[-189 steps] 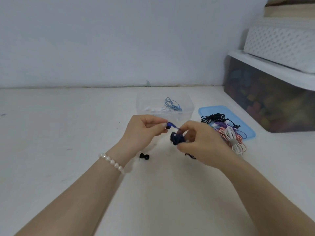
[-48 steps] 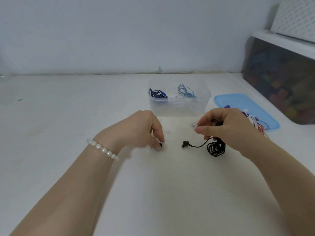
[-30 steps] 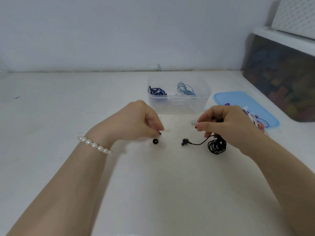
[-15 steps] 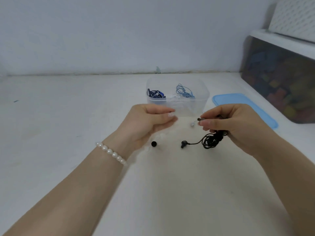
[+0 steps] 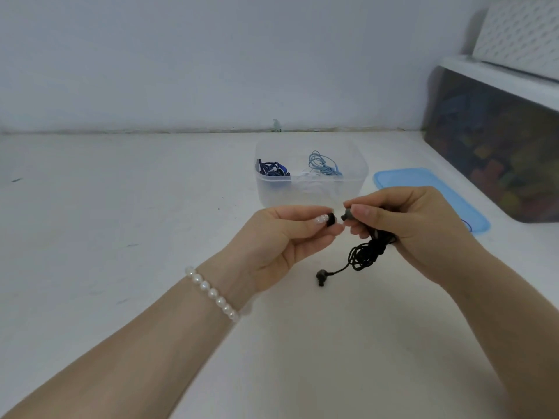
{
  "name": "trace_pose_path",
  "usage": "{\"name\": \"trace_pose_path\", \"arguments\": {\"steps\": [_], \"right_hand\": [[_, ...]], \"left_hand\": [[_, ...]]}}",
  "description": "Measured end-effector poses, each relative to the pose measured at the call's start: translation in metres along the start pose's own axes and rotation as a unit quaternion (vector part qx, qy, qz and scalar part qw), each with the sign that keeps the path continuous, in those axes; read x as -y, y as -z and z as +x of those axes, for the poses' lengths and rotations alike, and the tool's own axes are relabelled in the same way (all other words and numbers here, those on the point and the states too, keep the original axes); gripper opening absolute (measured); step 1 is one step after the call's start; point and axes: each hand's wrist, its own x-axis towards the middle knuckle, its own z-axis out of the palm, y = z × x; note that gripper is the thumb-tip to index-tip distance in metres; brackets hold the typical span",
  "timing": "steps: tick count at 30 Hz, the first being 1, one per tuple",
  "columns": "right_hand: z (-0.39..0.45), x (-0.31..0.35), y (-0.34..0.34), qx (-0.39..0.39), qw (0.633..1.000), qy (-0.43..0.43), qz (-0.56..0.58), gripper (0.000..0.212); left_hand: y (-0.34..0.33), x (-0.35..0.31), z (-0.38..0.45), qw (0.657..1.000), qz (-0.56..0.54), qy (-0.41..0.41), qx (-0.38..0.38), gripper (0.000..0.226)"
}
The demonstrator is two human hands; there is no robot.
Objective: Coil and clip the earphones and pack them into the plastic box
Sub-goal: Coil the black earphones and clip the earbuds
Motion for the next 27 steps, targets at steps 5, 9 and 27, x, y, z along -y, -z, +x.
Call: {"name": "trace_pose_path", "arguments": {"steps": [5,9,27], "right_hand": [[0.000,-0.002,-0.005,-0.016,1.000,0.020,-0.004,0.018],[0.000,-0.003,-0.007,-0.027,0.999,0.027,-0.017,0.019],[-0.001,-0.013,-0.021,-0.101,0.977,0.132,-0.136,0.023]], "left_hand": [[-0.001,0.002,0.000,1.000,0.008,0.007,-0.002,0.011],[-0.002,0.004,0.001,1.000,-0.007,0.016,-0.002,0.007],[-0.004,0.009,0.001,0.995,-0.084,0.045,0.001,0.015]]}}
